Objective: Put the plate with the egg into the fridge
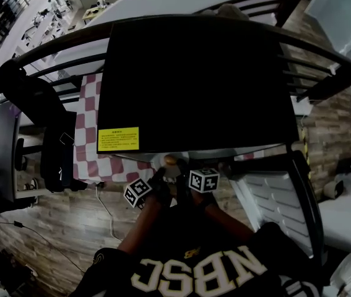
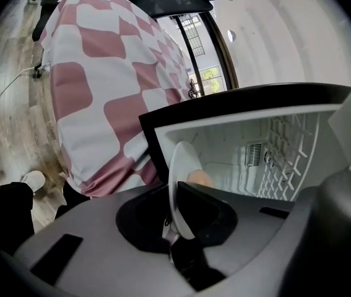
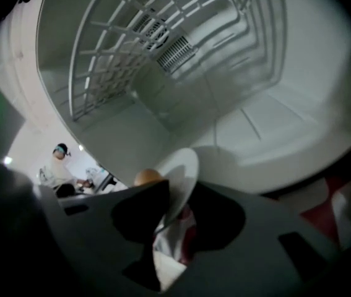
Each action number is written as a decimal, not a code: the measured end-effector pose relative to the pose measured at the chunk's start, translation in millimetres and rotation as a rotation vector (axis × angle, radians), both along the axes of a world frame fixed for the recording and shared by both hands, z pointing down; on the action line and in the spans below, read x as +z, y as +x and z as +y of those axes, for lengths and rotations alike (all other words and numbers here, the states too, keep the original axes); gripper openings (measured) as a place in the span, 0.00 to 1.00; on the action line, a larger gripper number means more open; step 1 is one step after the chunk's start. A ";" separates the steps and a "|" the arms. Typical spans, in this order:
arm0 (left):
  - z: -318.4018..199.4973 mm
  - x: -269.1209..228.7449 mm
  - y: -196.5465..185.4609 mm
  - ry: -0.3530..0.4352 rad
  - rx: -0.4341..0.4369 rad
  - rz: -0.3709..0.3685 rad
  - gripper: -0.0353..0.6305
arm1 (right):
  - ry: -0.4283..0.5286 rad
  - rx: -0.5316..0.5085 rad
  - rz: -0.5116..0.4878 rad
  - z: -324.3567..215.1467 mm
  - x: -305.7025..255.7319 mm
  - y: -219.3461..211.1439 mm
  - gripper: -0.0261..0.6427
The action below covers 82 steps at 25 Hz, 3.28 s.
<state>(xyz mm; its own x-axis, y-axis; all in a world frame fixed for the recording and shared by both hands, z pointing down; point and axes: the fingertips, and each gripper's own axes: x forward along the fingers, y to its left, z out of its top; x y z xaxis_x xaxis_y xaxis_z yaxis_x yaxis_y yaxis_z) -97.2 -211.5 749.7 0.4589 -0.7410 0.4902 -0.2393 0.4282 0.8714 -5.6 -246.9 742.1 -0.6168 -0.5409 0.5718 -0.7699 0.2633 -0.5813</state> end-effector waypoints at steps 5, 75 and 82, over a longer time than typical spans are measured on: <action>-7.8 4.5 -0.9 -0.003 -0.019 0.005 0.12 | 0.001 -0.007 0.032 -9.3 0.2 -0.3 0.21; 19.1 -13.9 25.8 0.235 0.392 -0.324 0.27 | -0.039 0.110 -0.067 60.5 3.9 17.3 0.35; 12.3 -5.2 26.0 0.195 0.290 -0.199 0.19 | -0.108 0.161 -0.223 51.9 11.3 7.2 0.29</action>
<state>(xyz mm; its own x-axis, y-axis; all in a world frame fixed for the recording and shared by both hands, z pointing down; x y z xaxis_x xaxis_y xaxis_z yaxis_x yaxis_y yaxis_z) -71.1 -199.2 744.5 0.5732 -0.6825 0.4534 -0.4984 0.1488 0.8541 1.5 -195.0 753.4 -0.6446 -0.5854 0.4917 -0.6471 0.0753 -0.7587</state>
